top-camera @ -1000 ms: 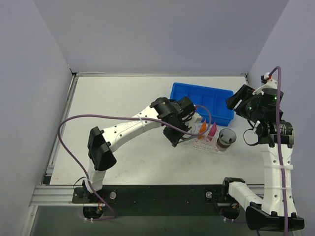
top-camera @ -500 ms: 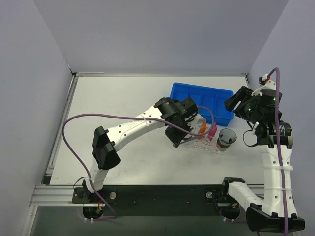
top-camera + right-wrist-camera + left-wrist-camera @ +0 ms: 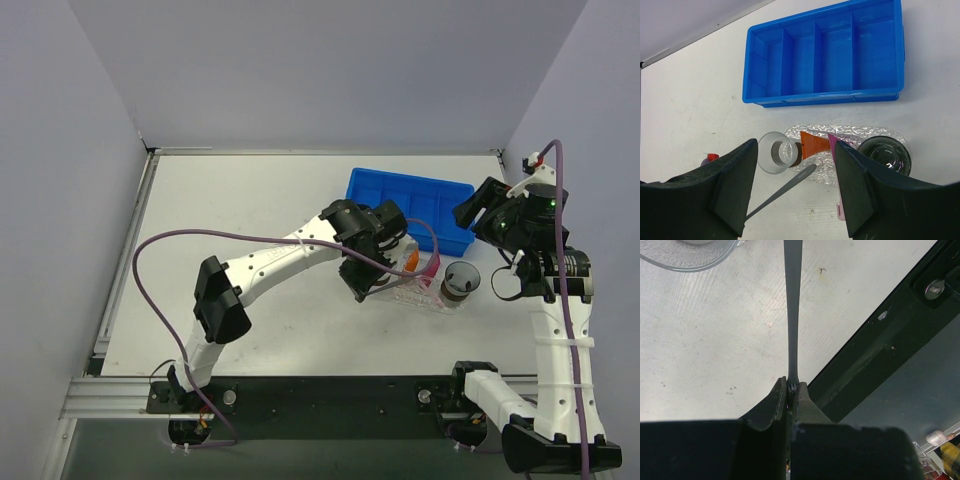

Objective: Prepare toiletry sets of a toothbrush and toothpaste on the tray

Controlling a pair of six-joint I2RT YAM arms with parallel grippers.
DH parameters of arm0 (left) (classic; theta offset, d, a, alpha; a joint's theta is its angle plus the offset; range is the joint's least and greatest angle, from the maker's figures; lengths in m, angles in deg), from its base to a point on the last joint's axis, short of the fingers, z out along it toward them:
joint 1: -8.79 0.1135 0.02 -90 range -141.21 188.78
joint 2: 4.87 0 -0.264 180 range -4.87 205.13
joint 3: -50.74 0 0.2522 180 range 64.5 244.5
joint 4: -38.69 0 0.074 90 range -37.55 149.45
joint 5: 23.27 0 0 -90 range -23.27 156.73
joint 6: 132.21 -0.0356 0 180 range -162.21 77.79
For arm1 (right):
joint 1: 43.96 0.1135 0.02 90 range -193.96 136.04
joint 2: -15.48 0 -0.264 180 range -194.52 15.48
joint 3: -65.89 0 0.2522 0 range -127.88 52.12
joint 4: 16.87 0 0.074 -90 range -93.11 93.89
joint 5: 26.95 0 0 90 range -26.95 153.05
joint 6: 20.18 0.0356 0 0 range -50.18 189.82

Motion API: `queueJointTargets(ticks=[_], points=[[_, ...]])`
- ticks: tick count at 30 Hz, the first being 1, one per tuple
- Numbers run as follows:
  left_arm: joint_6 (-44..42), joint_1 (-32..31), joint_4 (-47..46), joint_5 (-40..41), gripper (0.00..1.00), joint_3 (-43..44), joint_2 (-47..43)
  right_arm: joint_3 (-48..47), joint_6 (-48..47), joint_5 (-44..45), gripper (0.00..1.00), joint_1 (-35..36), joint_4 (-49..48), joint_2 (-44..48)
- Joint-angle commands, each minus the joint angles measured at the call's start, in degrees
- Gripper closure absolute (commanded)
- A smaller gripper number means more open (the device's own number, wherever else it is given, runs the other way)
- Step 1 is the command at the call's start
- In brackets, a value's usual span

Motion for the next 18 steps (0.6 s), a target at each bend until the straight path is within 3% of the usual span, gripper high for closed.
queueJointTargets(ticks=[1, 18], points=[[0.35, -0.33, 0.42, -0.76, 1.00, 3.10, 0.90, 0.65, -0.28, 1.27, 0.42, 0.36, -0.87, 0.67], [0.88, -0.16, 0.51, -0.85, 1.00, 4.94, 3.36, 1.27, -0.63, 2.06, 0.41, 0.36, -0.87, 0.49]])
